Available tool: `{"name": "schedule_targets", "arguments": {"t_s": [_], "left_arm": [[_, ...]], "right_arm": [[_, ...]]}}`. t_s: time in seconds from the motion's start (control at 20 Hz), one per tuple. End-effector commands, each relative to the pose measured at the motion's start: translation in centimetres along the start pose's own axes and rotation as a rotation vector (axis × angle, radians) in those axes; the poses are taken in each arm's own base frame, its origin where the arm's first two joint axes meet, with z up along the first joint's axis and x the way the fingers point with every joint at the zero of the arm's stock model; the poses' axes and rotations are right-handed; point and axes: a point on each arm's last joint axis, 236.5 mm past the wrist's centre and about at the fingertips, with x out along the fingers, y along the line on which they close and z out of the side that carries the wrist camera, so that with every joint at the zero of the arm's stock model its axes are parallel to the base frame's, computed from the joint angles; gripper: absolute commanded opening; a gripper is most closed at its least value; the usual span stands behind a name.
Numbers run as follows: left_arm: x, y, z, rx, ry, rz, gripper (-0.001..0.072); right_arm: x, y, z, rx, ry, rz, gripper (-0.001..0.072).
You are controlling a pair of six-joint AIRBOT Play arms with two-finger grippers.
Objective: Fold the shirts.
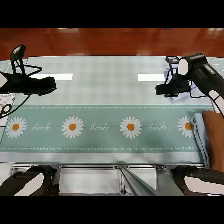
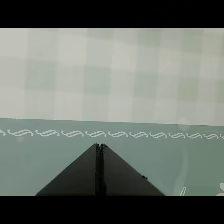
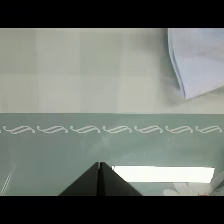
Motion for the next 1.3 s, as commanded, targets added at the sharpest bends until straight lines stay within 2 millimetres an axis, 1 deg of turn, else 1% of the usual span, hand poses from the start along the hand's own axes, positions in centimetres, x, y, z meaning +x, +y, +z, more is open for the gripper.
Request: {"name": "schedule_targets", "arguments": {"t_s": [0.0, 0.7, 0.75, 0.8, 0.9, 0.95, 1.05, 1.1, 1.15, 1.25], "left_arm": [[0.0, 0.0, 0.0, 0.0, 0.0, 0.0, 0.0015], [0.0, 0.0, 0.0, 0.0, 0.0, 0.0, 0.0015], [0.0, 0.0, 0.2, 0.0, -0.009, -0.001, 0.0015], [0.0, -0.1, 1.2, 0.001, -0.052, -0.002, 0.0015], [-0.3, -0.2, 3.5, -0.001, -0.148, -0.007, 0.0015], [-0.4, -0.4, 4.1, -0.015, -0.176, -0.018, 0.0015], [-0.5, -0.7, 4.6, -0.024, -0.196, -0.032, 0.0015], [-0.7, -0.7, 5.3, -0.024, -0.228, -0.033, 0.0015], [-0.9, -0.7, 6.3, -0.025, -0.269, -0.034, 0.0015], [-1.4, -0.9, 7.8, -0.031, -0.334, -0.041, 0.0015]], "right_arm": [[0.0, 0.0, 0.0, 0.0, 0.0, 0.0, 0.0032], [0.0, 0.0, 0.0, 0.0, 0.0, 0.0, 0.0032], [0.0, 0.0, 0.1, 0.0, -0.004, 0.001, 0.0032], [0.0, 0.0, 0.1, 0.0, -0.005, 0.001, 0.0032], [0.0, 0.2, 1.0, -0.001, -0.042, 0.008, 0.0031], [-0.1, 0.4, 1.7, 0.0, -0.071, 0.017, 0.0032], [-0.4, 1.0, 4.2, 0.0, -0.179, 0.043, 0.0031], [-0.7, 1.3, 5.6, -0.001, -0.237, 0.055, 0.0032], [-1.2, 1.0, 7.2, -0.019, -0.31, 0.039, 0.0056], [-3.2, -1.1, 10.3, -0.075, -0.436, -0.063, 0.0417]]}}
